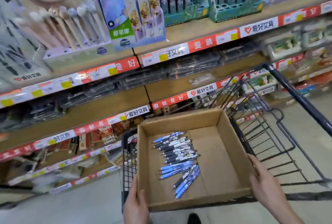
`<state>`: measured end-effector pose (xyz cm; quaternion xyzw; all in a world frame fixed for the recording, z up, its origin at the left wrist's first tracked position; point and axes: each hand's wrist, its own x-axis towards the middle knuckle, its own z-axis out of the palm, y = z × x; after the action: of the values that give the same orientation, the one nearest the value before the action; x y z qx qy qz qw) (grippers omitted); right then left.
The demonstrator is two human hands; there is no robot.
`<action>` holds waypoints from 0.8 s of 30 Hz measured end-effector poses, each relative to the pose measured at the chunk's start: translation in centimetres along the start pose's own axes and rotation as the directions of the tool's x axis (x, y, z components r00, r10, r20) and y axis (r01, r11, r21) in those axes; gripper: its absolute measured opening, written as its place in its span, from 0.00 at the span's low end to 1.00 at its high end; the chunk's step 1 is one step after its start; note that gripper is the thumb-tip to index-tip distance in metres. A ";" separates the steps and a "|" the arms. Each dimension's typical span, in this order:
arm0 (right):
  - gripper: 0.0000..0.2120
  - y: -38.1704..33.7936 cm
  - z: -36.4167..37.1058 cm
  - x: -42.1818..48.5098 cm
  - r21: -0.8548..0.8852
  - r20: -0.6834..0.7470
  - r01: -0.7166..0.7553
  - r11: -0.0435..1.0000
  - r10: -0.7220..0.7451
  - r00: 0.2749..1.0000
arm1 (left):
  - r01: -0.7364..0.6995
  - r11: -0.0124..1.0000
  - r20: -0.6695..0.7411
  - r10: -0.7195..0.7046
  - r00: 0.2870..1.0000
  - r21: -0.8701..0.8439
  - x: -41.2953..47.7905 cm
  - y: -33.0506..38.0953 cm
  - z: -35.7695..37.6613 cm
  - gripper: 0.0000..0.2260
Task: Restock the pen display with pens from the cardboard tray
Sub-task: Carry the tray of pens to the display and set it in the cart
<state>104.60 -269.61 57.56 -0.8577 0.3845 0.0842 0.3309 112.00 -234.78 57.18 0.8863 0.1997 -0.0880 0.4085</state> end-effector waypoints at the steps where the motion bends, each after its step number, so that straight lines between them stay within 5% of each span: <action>1: 0.31 -0.1 0.6 0.3 -0.007 0.012 0.006 1.000 -0.006 1.000 | 0.005 1.000 0.002 -0.005 1.000 0.005 0.2 -0.2 0.1 0.24; 10: 0.29 -0.5 4.7 2.8 -0.025 0.073 -0.023 0.999 0.025 0.997 | -0.007 1.000 0.037 0.007 0.999 0.001 1.3 -2.8 0.7 0.23; 24: 0.34 -0.6 14.1 9.8 -0.042 0.204 -0.147 0.988 0.152 0.967 | 0.278 0.951 0.099 -0.292 0.951 0.132 8.7 -8.4 6.9 0.24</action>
<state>113.36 -266.39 43.15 -0.8171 0.4104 0.2028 0.3504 116.38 -232.59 44.13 0.8637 0.2960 -0.2095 0.3499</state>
